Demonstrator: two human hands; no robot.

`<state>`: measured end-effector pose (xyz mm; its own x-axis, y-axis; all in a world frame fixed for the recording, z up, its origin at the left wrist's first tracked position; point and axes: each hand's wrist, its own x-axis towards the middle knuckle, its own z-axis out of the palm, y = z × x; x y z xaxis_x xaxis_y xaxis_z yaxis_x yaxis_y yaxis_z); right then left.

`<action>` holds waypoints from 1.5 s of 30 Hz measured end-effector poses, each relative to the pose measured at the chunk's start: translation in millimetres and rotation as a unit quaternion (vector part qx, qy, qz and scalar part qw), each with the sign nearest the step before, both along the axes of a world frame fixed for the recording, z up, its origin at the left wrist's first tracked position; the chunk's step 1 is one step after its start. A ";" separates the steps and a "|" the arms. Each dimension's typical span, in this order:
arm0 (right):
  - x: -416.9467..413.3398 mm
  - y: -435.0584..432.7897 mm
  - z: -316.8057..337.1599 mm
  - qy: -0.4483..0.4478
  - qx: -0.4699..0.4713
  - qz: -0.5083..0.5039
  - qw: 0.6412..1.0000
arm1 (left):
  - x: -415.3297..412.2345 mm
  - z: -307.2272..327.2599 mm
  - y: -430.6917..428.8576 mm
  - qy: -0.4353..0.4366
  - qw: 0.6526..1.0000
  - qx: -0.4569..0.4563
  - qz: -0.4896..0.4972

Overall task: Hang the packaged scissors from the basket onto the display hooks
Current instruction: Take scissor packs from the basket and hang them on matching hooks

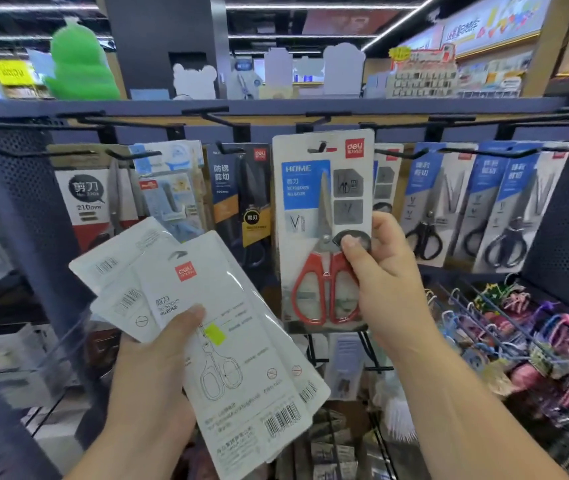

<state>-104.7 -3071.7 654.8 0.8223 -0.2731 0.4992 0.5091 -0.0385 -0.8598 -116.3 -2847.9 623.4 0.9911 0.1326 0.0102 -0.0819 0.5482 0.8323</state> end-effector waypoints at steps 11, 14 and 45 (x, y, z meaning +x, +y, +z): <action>56.6 -1.8 3.7 0.070 -0.023 -0.090 0.993 | -4.3 -1.8 4.0 0.007 1.000 0.008 0.002; 76.4 -6.8 4.7 0.096 -0.044 -0.107 0.989 | -4.6 -2.8 4.8 0.009 1.000 0.004 0.009; -42.6 13.2 -44.1 0.255 -0.066 0.047 0.963 | -3.9 -17.9 -51.5 0.021 0.996 -0.036 -0.084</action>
<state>-147.3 -3058.5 610.7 0.9878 -0.1477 0.0485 0.0278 -0.1391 -0.9899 -120.1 -2899.3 605.6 0.9987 -0.0366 -0.0355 0.0505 0.6088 0.7917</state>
